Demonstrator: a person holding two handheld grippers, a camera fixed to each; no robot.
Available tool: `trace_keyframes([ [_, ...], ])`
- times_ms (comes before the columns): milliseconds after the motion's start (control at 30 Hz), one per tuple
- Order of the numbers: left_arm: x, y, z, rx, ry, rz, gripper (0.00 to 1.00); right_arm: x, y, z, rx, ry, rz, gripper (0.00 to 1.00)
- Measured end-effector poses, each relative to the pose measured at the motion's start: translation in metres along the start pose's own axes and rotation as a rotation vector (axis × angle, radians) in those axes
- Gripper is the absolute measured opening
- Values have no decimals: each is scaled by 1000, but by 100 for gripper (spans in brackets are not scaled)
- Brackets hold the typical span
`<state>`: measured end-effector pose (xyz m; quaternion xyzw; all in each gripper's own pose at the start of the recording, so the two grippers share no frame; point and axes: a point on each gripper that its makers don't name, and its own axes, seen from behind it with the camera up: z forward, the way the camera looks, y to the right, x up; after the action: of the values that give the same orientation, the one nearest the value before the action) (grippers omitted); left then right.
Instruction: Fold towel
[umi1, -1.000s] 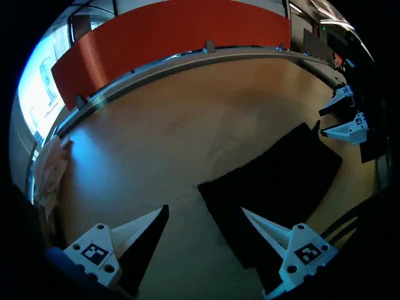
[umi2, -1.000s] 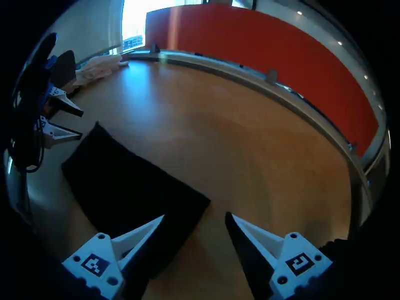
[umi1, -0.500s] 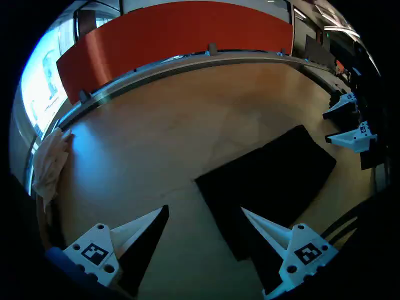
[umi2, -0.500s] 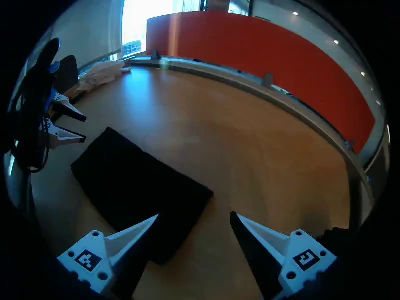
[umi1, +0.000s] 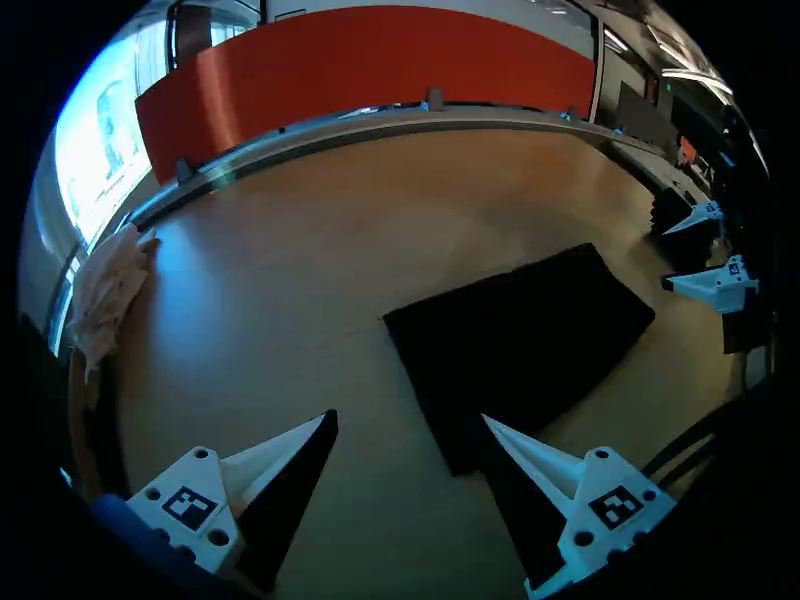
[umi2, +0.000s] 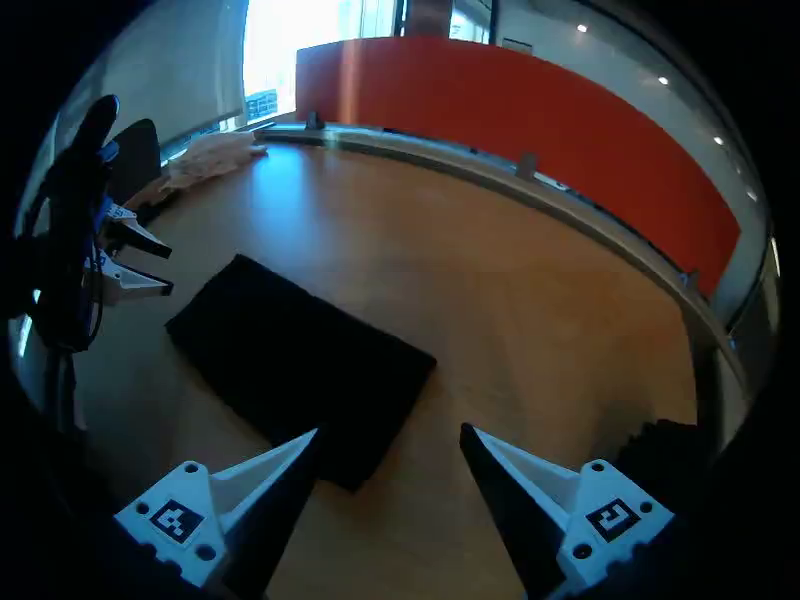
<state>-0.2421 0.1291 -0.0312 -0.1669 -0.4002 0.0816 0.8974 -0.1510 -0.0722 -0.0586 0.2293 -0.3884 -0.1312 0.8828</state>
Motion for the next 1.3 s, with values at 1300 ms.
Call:
trace_keyframes([
  [1300,-55,-37,-67,122,44,-216,96,-12,-15,7,92,-29,-99,100],
])
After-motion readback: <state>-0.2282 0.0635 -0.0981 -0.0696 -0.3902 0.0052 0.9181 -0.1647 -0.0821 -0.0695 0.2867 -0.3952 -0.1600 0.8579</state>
